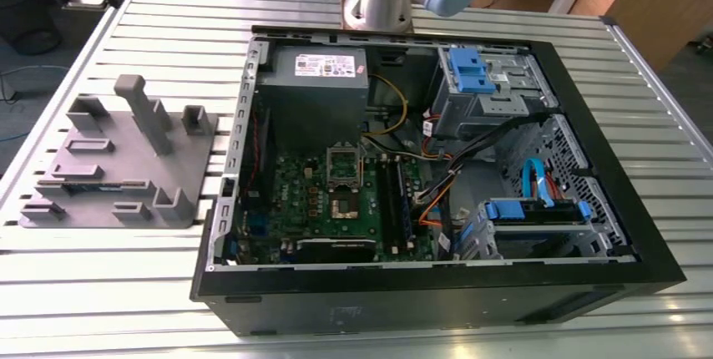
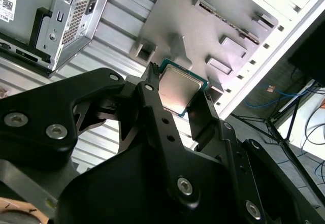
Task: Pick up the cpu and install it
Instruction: 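Pick up the cpu and move it towards the insertion slot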
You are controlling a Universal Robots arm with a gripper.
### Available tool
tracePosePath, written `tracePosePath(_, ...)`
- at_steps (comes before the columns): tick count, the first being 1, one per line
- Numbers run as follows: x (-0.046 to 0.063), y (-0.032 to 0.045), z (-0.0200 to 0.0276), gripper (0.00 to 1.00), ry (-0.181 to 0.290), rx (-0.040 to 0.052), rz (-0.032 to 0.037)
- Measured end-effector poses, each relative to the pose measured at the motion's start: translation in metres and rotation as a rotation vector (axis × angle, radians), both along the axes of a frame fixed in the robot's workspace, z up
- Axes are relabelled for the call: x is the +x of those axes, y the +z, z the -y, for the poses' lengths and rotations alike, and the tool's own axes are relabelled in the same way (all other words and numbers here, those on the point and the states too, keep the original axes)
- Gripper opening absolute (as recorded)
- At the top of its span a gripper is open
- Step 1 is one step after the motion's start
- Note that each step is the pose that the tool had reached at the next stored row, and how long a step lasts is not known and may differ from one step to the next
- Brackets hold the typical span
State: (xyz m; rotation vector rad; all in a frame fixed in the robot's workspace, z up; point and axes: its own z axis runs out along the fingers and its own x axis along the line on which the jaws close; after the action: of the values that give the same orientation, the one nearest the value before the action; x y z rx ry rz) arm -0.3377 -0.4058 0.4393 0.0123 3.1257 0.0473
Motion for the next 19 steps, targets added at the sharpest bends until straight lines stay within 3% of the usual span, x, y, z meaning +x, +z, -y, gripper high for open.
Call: tracePosePath(19,0.013,-0.0003,0.0000,0.47,0.000,0.0000,-0.0005)
